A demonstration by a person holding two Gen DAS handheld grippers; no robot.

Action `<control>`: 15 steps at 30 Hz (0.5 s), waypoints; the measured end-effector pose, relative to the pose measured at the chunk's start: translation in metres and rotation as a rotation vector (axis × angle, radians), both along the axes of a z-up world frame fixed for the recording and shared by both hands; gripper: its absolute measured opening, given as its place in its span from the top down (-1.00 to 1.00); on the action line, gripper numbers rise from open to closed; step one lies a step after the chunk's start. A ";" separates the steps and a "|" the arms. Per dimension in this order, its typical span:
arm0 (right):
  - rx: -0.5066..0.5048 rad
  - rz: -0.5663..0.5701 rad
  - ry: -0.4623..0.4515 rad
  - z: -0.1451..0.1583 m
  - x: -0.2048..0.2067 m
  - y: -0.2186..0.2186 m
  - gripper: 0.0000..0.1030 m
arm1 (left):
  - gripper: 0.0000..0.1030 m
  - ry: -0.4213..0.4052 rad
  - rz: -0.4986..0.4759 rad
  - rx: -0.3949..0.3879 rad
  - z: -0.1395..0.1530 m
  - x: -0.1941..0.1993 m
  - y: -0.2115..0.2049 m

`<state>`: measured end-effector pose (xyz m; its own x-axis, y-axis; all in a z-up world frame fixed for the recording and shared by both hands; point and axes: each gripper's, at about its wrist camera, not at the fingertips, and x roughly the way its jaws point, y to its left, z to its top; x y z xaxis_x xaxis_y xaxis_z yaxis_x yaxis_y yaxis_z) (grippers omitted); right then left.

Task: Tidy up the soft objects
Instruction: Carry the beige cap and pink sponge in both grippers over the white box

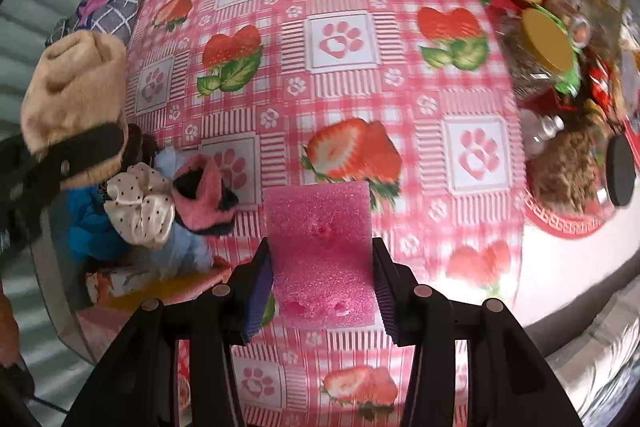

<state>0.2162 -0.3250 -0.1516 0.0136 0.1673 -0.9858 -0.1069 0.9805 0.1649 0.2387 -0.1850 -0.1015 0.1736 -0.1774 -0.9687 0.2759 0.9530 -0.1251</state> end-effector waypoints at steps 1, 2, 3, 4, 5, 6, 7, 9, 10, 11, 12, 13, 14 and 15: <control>-0.003 -0.013 -0.004 0.002 -0.004 -0.004 0.07 | 0.41 -0.006 -0.017 0.001 0.003 -0.004 -0.005; -0.006 -0.024 -0.006 0.002 -0.006 -0.005 0.07 | 0.41 -0.015 -0.047 -0.004 0.009 -0.012 -0.013; -0.011 -0.037 -0.010 0.006 -0.012 -0.010 0.07 | 0.41 -0.019 -0.060 -0.007 0.012 -0.017 -0.017; -0.013 -0.050 -0.012 0.008 -0.017 -0.014 0.07 | 0.41 -0.025 -0.082 -0.018 0.017 -0.025 -0.024; -0.015 -0.061 -0.012 0.011 -0.023 -0.019 0.07 | 0.41 -0.027 -0.092 -0.023 0.020 -0.029 -0.027; -0.016 -0.071 -0.012 0.013 -0.027 -0.023 0.07 | 0.41 -0.035 -0.111 -0.032 0.025 -0.038 -0.033; -0.017 -0.087 -0.014 0.016 -0.033 -0.028 0.07 | 0.41 -0.038 -0.120 -0.035 0.028 -0.043 -0.035; -0.024 -0.110 -0.016 0.020 -0.045 -0.035 0.07 | 0.41 -0.046 -0.159 -0.049 0.036 -0.060 -0.045; -0.026 -0.124 -0.013 0.021 -0.052 -0.038 0.07 | 0.41 -0.047 -0.177 -0.054 0.039 -0.069 -0.050; -0.026 -0.131 -0.011 0.022 -0.056 -0.040 0.07 | 0.41 -0.047 -0.200 -0.058 0.041 -0.077 -0.054; -0.029 -0.140 -0.009 0.023 -0.061 -0.042 0.07 | 0.41 -0.048 -0.219 -0.062 0.043 -0.085 -0.057; -0.034 -0.144 -0.008 0.024 -0.067 -0.043 0.07 | 0.41 -0.056 -0.243 -0.062 0.046 -0.095 -0.061; -0.039 -0.148 -0.008 0.025 -0.073 -0.044 0.07 | 0.41 -0.057 -0.258 -0.064 0.048 -0.101 -0.063; -0.041 -0.150 -0.007 0.026 -0.077 -0.044 0.07 | 0.41 -0.058 -0.288 -0.068 0.051 -0.113 -0.067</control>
<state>0.1392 -0.3688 -0.1252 0.0428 0.1224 -0.9916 0.0405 0.9914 0.1242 0.1260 -0.2520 -0.0507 0.1618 -0.2917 -0.9427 0.5420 0.8246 -0.1621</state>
